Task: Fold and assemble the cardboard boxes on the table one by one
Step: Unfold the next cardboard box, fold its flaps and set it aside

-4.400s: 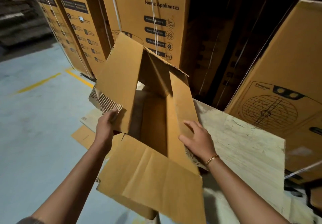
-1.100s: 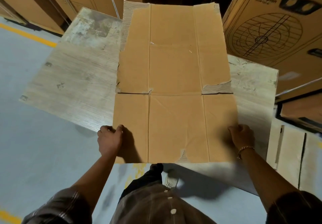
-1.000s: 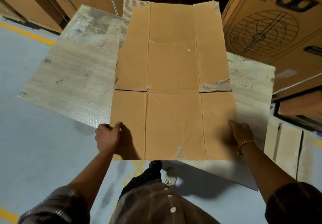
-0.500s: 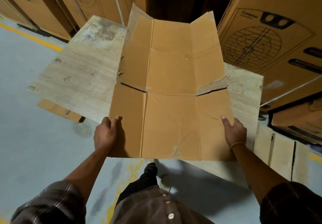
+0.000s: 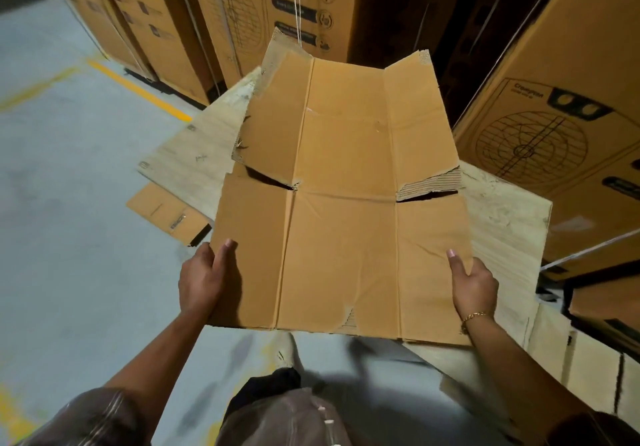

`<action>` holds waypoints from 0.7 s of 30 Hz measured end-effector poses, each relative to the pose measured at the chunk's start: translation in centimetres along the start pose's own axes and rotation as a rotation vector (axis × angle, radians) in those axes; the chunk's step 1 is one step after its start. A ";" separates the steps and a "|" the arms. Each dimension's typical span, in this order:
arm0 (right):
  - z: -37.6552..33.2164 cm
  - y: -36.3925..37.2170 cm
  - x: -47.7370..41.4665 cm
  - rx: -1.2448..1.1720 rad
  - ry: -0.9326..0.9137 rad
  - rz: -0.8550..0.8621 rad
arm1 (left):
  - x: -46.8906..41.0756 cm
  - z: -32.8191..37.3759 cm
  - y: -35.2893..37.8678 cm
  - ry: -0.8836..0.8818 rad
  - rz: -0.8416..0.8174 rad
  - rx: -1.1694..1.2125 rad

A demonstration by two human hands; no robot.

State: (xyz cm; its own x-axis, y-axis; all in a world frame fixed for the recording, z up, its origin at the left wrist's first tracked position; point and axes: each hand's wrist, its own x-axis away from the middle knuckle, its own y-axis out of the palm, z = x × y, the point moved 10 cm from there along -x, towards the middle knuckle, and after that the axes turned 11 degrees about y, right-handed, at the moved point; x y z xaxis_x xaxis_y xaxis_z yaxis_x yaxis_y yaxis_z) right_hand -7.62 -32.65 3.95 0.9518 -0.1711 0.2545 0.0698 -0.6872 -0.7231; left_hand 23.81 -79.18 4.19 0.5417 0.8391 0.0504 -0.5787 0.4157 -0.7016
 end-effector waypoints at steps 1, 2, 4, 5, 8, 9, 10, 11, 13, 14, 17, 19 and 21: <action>-0.9 0.6 0.6 -0.010 -0.014 -0.010 | 0.0 -0.6 -1.1 -0.005 0.021 0.000; -1.9 1.2 1.2 -0.021 -0.031 -0.020 | 0.0 -1.3 -2.3 -0.011 0.040 -0.004; -4.0 2.8 2.5 -0.043 -0.071 -0.039 | -0.2 -2.8 -4.6 -0.030 0.082 -0.007; -5.2 3.6 3.2 -0.057 -0.094 -0.046 | -0.3 -3.6 -5.8 -0.042 0.104 -0.006; -8.5 6.6 5.3 -0.079 -0.146 -0.073 | -0.8 -6.5 -9.3 -0.075 0.156 -0.004; -9.6 7.9 6.0 -0.078 -0.161 -0.081 | -1.0 -7.6 -10.6 -0.087 0.170 -0.001; -10.8 9.2 6.7 -0.078 -0.176 -0.093 | -1.3 -8.8 -11.9 -0.102 0.187 0.002; -12.1 10.7 7.5 -0.077 -0.189 -0.106 | -1.6 -10.0 -13.3 -0.118 0.204 0.005; -14.6 13.9 9.0 -0.060 -0.205 -0.129 | -2.5 -12.4 -16.0 -0.152 0.228 0.015; -16.0 15.7 9.9 -0.048 -0.218 -0.144 | -3.1 -13.6 -17.4 -0.169 0.236 0.013; -20.4 20.8 13.0 -0.044 -0.238 -0.188 | -5.8 -17.4 -22.1 -0.201 0.262 0.028; -23.2 24.1 15.1 -0.055 -0.249 -0.214 | -7.7 -19.7 -25.4 -0.208 0.277 0.012; -25.9 27.1 17.1 -0.074 -0.265 -0.237 | -9.5 -21.5 -28.5 -0.216 0.295 -0.003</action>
State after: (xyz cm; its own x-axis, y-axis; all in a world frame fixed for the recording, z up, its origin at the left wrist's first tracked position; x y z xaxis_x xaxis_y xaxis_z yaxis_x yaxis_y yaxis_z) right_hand 2.83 -72.45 5.37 0.9569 0.1809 0.2271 0.2848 -0.7370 -0.6129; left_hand 48.25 -106.52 8.42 0.2104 0.9776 -0.0059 -0.6888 0.1440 -0.7106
